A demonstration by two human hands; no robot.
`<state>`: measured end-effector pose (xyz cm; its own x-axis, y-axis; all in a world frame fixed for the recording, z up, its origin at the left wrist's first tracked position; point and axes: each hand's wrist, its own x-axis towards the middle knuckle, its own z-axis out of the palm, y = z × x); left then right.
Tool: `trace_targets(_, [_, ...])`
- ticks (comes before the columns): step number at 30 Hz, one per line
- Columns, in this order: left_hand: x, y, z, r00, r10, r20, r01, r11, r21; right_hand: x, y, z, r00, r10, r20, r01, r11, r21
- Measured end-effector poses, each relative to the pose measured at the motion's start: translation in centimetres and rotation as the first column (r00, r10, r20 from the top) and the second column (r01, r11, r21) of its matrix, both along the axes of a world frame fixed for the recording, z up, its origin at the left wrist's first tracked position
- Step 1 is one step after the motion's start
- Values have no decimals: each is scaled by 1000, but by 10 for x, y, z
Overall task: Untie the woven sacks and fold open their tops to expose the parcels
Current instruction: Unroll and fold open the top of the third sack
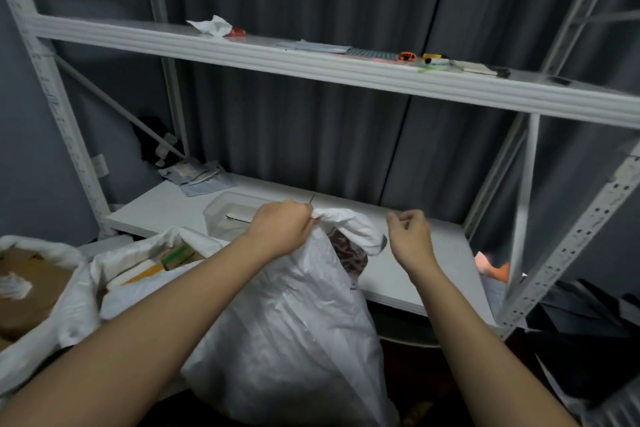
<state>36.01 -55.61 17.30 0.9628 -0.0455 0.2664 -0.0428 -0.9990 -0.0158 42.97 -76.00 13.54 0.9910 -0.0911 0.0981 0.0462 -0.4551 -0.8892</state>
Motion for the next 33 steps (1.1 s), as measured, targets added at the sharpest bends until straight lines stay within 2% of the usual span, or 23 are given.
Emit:
trace_targets(2, [-4,-7,0,999,-25,27,24,998,50,1,5,-3,955,94,-282,-32,976,215])
trace_targets(4, [-9,-12,-1,999,-31,37,28,995,92,-3,13,-6,870,201,-450,-30,933,359])
trace_targets(5, [-11,-11,-1,999,-26,34,22,994,107,-2,16,-8,853,220,-473,-11,914,406])
trace_targets(8, [-21,-6,0,1000,-16,-4,17,991,133,4,24,-2,900,175,-400,119,784,609])
trace_targets(10, [-27,-3,4,992,-44,-119,56,994,96,9,23,14,940,127,-317,158,663,732])
trace_targets(11, [-29,-4,8,978,-52,-204,57,998,22,12,22,21,954,104,-280,157,623,767])
trace_targets(13, [-29,-7,14,945,-99,-311,21,969,-246,10,25,30,964,127,-235,113,605,788])
trace_targets(15, [-19,-13,18,949,-158,-272,10,878,-478,2,30,31,956,196,-216,60,592,804])
trace_targets(17, [-11,-23,16,956,-167,-242,10,840,-543,-5,31,29,942,266,-204,17,569,822])
trace_targets(19, [-7,-33,9,970,-118,-212,-7,860,-510,-7,24,23,938,273,-213,19,572,820])
trace_targets(21, [-8,-44,0,988,-43,-146,-22,906,-423,-11,15,14,930,240,-278,75,616,784])
trace_targets(24, [-19,-59,-14,999,1,-36,-4,996,-93,-29,9,-1,853,252,-457,137,738,661])
trace_targets(26, [-28,-65,-23,1000,-18,-19,21,991,129,-37,11,-9,821,278,-498,140,748,649])
trace_targets(28, [-39,-69,-32,998,-45,-42,53,979,196,-43,13,-9,828,290,-480,137,725,675])
trace_targets(29, [-44,-70,-36,996,-58,-73,69,985,159,-46,14,-8,826,307,-474,119,726,677])
trace_targets(31, [-54,-69,-47,972,-172,-163,157,983,-96,-55,14,-6,798,344,-495,66,766,639])
trace_targets(32, [-59,-68,-52,926,-271,-262,201,943,-266,-61,13,-6,788,347,-508,41,794,606])
trace_targets(33, [-62,-66,-55,845,-362,-394,197,895,-400,-66,13,-7,787,343,-512,22,814,580])
